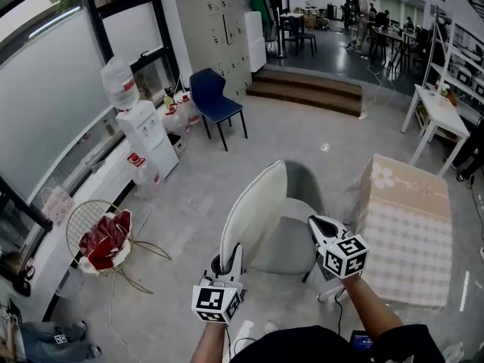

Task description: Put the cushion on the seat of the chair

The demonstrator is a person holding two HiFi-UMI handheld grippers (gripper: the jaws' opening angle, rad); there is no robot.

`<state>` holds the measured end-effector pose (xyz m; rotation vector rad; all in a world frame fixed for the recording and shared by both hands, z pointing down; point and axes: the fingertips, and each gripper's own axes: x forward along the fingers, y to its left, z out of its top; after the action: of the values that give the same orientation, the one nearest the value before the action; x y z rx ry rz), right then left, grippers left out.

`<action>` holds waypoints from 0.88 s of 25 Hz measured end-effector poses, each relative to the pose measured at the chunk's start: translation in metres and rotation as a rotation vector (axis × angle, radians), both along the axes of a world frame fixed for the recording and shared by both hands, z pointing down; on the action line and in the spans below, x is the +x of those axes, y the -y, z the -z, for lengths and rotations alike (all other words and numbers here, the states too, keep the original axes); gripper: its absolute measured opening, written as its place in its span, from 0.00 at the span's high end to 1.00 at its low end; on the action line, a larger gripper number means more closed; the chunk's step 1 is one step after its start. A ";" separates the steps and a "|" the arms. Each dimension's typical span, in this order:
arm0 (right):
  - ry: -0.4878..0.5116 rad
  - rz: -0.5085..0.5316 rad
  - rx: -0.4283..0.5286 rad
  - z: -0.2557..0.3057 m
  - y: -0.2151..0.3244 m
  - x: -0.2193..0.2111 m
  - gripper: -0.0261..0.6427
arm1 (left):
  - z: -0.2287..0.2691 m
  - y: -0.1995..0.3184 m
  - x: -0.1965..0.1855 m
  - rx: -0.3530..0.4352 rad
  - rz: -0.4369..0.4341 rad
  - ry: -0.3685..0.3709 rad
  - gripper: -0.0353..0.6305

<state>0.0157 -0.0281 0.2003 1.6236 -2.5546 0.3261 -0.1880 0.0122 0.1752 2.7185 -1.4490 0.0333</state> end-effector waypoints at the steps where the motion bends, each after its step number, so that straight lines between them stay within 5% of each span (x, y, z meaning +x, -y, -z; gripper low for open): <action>1: -0.002 -0.002 0.000 -0.001 0.002 -0.002 0.93 | -0.001 0.002 -0.002 0.000 -0.002 0.000 0.87; 22: 0.002 -0.042 -0.025 -0.010 0.021 -0.001 0.93 | -0.016 0.030 0.000 -0.037 -0.041 -0.002 0.87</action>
<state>0.0143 -0.0489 0.2106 1.6705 -2.5107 0.3618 -0.1883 -0.0173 0.1908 2.7178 -1.3776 0.0583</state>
